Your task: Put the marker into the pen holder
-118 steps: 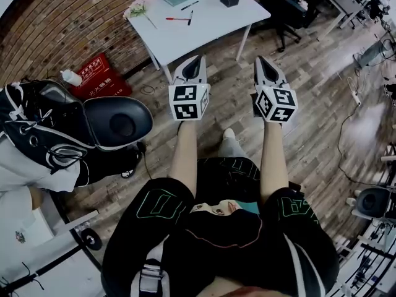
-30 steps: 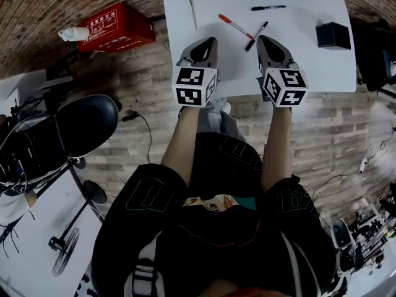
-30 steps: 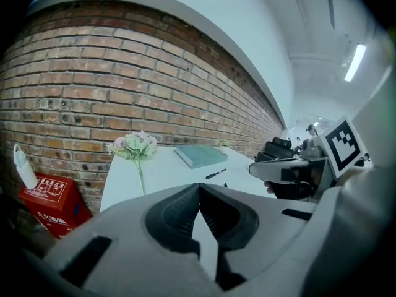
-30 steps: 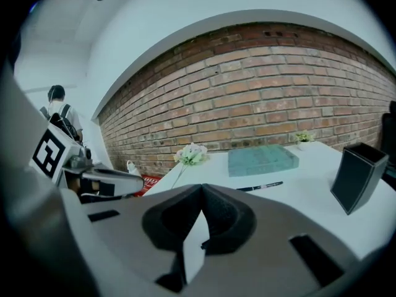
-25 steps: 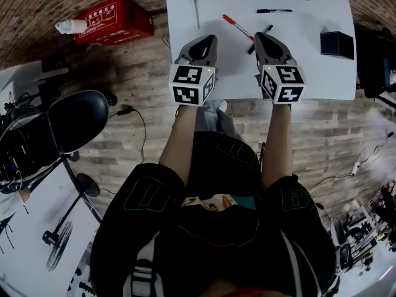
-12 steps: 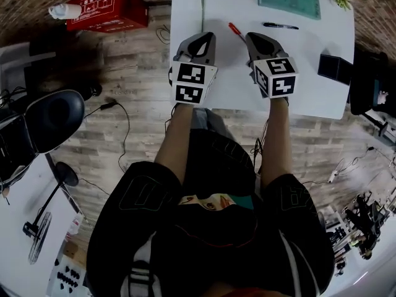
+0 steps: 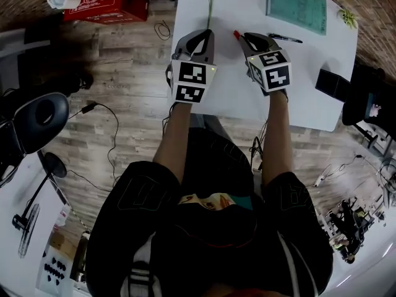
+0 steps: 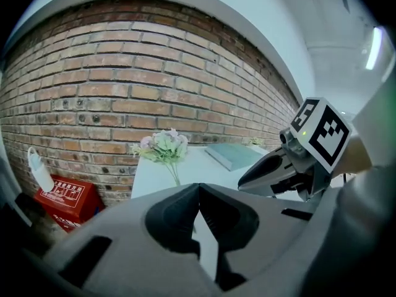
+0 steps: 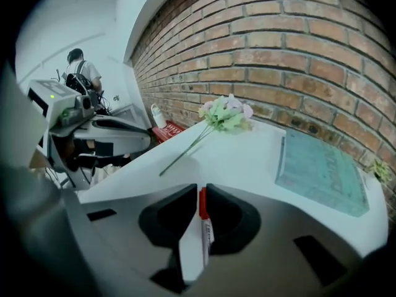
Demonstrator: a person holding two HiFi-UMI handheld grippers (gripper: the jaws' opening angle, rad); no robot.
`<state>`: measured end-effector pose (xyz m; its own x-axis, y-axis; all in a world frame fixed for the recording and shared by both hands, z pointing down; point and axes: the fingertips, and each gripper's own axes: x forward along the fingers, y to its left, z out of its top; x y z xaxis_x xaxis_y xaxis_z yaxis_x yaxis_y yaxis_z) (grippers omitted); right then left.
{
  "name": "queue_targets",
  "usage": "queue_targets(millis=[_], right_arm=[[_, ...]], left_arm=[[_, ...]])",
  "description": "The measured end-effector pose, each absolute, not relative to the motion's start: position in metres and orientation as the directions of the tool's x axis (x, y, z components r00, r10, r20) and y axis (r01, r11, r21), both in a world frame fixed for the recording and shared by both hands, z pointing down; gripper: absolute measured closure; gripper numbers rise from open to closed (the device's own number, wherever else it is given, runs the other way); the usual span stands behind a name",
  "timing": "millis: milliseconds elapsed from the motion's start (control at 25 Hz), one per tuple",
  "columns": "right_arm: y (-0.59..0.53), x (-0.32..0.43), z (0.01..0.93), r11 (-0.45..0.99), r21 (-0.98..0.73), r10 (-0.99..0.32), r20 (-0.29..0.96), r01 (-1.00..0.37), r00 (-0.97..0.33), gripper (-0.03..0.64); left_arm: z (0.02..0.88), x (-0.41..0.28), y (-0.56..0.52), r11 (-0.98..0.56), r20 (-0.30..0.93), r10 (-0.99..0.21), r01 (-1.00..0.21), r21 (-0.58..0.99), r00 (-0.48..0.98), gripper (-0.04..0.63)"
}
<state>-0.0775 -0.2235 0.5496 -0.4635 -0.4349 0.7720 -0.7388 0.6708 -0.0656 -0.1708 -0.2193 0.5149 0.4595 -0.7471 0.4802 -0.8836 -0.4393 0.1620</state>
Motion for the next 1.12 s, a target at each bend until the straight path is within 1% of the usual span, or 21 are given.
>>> queue_targets(millis=[400,800,1120], right_arm=[[-0.23,-0.088,0.576,0.717,-0.09,-0.284,0.868,-0.692,-0.407,0.544],[-0.233,-0.09,0.591,0.71,-0.1,-0.201,0.92,-0.697,-0.336,0.54],[-0.234,-0.086,0.597,0.72,-0.072,-0.156,0.952,-0.69,-0.262,0.545]], left_arm=[[0.523,-0.179,-0.234,-0.417,0.481,-0.747,-0.887,0.197,0.458,0.591],[0.529,-0.187,-0.248,-0.404,0.465,-0.745,-0.878,0.254,0.478,0.591],[0.527,-0.183,-0.251,-0.404,0.438,-0.747,-0.865,0.299,0.5,0.591]])
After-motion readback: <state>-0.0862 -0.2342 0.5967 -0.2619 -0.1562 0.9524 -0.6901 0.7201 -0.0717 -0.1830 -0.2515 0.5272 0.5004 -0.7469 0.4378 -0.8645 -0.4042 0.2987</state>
